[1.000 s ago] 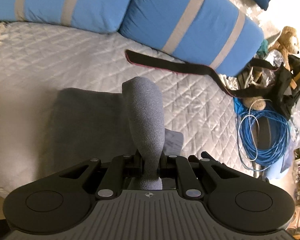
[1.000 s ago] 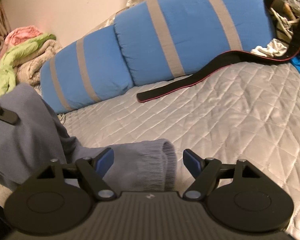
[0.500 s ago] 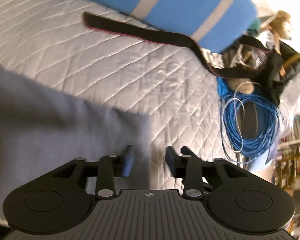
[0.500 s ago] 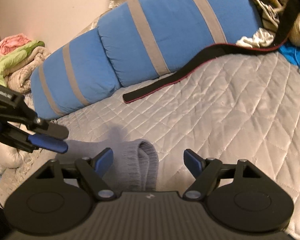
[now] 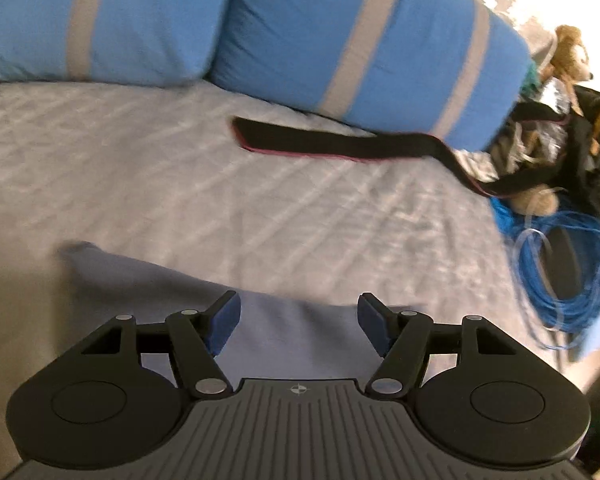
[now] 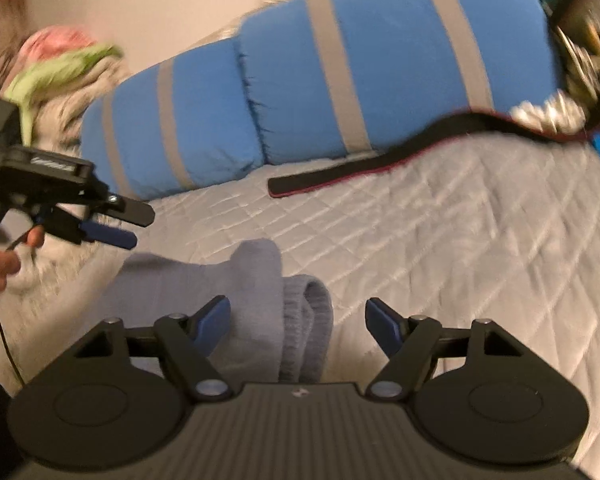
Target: Fold clothes
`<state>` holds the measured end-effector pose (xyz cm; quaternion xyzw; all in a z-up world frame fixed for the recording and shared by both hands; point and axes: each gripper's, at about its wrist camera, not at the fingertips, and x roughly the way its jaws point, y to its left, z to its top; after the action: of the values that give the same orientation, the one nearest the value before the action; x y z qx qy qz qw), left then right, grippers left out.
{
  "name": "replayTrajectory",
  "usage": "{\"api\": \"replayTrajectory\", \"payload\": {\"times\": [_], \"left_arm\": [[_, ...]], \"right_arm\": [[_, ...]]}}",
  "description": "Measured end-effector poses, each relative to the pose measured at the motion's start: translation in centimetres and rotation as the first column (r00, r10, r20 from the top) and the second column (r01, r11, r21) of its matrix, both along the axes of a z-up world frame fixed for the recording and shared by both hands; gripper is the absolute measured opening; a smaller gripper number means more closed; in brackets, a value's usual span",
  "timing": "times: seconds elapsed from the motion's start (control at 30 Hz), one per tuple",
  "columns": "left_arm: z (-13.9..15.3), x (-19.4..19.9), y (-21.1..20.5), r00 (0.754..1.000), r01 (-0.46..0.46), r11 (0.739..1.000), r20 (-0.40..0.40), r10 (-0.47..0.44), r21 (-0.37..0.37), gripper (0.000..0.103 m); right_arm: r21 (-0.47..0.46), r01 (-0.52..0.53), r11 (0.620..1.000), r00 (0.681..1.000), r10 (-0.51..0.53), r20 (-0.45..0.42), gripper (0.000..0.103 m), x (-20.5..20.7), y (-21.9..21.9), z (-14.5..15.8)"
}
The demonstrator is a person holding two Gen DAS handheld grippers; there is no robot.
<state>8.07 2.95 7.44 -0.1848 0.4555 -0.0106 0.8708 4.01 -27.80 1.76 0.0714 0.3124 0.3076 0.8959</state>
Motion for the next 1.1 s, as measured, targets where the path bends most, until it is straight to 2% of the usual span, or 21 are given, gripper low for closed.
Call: {"api": "replayTrajectory", "payload": {"times": [0.1, 0.17, 0.23, 0.3, 0.37, 0.43, 0.5, 0.6, 0.77, 0.83, 0.87, 1.07, 1.1], "left_arm": [[-0.9, -0.9, 2.6, 0.999, -0.041, 0.999, 0.033, 0.04, 0.021, 0.063], [-1.7, -1.7, 4.4, 0.996, -0.069, 0.997, 0.06, 0.067, 0.026, 0.063], [-2.6, -2.5, 6.1, 0.992, -0.097, 0.995, 0.081, 0.095, 0.022, 0.063], [-3.8, -3.0, 7.7, 0.99, -0.129, 0.992, 0.068, 0.127, 0.018, 0.063], [-4.3, -2.7, 8.3, 0.994, -0.102, 0.994, 0.034, 0.102, 0.022, 0.063], [-4.7, -2.4, 8.7, 0.997, -0.068, 0.998, 0.024, 0.068, 0.015, 0.063], [-5.2, -2.1, 8.7, 0.997, -0.07, 0.997, 0.018, 0.07, 0.024, 0.063], [-6.4, -1.5, 8.9, 0.995, -0.097, 0.995, -0.011, 0.098, 0.039, 0.063], [-8.0, -1.1, 10.5, 0.991, -0.127, 0.991, -0.046, 0.125, -0.045, 0.066], [-7.9, -1.2, 10.5, 0.991, -0.129, 0.991, -0.047, 0.127, -0.042, 0.066], [-7.9, -1.2, 10.5, 0.991, -0.129, 0.991, -0.047, 0.128, -0.04, 0.066], [-7.8, -1.3, 10.2, 0.991, -0.127, 0.992, -0.053, 0.126, -0.003, 0.068], [-7.8, -1.4, 10.2, 0.99, -0.127, 0.992, -0.053, 0.127, 0.007, 0.069]], "right_arm": [[-0.038, -0.016, 0.999, 0.997, 0.018, 0.075, 0.072, -0.2, 1.6, 0.4], [-0.048, -0.024, 0.999, 0.997, 0.027, 0.066, 0.068, 0.3, 2.6, 0.3], [-0.078, -0.02, 0.997, 0.998, 0.025, 0.063, 0.06, 0.8, 3.6, 0.2], [-0.099, -0.022, 0.995, 0.997, 0.029, 0.076, 0.057, 1.4, 4.6, 0.1], [-0.111, -0.017, 0.994, 0.997, 0.026, 0.077, 0.05, 2.1, 5.5, 0.0], [-0.125, -0.006, 0.992, 0.998, 0.012, 0.053, 0.034, 2.8, 6.1, -0.4], [-0.131, 0.007, 0.991, 1.0, -0.003, 0.028, 0.029, 3.2, 6.6, -0.8], [-0.12, 0.037, 0.992, 0.999, -0.037, 0.002, 0.029, 3.4, 6.6, -1.2], [-0.037, 0.083, 0.996, 0.993, -0.086, -0.076, 0.031, 4.1, 5.3, -1.7], [-0.01, 0.096, 0.995, 0.991, -0.096, -0.09, 0.039, 4.3, 4.9, -1.6], [-0.004, 0.101, 0.995, 0.991, -0.101, -0.093, 0.04, 4.3, 4.8, -1.5], [-0.044, 0.143, 0.989, 0.982, -0.147, -0.122, 0.043, 4.4, 4.8, -1.4], [-0.059, 0.153, 0.986, 0.977, -0.16, -0.138, 0.052, 4.6, 4.8, -1.5]]}}
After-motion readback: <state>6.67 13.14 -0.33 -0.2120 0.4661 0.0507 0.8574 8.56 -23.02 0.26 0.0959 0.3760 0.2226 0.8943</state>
